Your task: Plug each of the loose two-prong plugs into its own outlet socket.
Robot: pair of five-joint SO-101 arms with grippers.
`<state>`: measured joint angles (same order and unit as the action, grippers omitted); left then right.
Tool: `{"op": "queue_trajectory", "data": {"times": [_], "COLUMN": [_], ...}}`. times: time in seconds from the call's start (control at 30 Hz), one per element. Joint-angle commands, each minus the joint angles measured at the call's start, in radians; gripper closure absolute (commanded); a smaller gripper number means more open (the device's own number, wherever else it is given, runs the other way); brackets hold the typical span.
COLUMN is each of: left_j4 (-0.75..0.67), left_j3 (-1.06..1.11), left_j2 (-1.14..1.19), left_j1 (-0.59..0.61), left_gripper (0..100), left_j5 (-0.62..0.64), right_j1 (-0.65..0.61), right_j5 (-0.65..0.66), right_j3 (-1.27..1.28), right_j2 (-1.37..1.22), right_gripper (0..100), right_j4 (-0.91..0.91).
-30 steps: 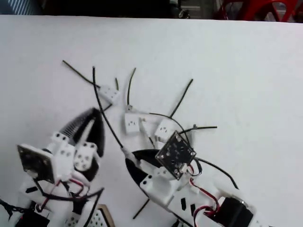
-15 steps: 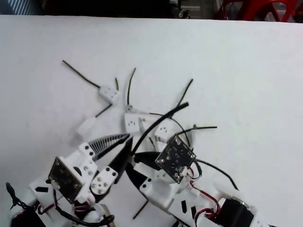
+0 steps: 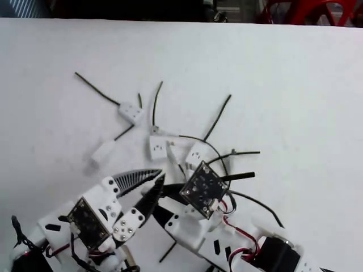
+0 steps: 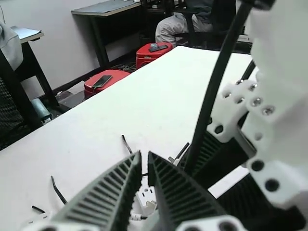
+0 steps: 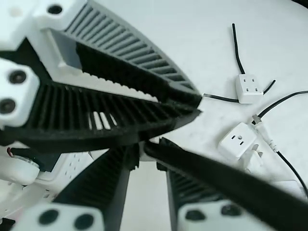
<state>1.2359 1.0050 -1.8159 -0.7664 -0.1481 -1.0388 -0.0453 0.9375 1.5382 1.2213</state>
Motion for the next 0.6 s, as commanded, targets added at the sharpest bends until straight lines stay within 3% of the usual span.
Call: {"op": "queue_trajectory", "data": {"times": [0.0,0.17,0.37,0.57], "left_j4": [0.011,0.009,0.058,0.003], "left_j3": [-0.028,-0.026,-0.018,0.032], "left_j2": [0.002,0.002,0.007,0.045], "left_j1": [0.033,0.197,0.414,0.619], "left_gripper": [95,95,95,91], "left_j5": [-0.012,-0.015,-0.091,-0.201], "right_j1": [0.001,0.044,0.263,0.433], "right_j5": [0.0,0.0,0.0,0.003], "right_j3": [-0.014,-0.014,-0.014,0.086], "right_j2": [0.001,0.002,-0.001,-0.128], "right_gripper": [98.1,98.1,98.1,98.1], "right_j4": [-0.018,-0.019,-0.068,-0.179]}}
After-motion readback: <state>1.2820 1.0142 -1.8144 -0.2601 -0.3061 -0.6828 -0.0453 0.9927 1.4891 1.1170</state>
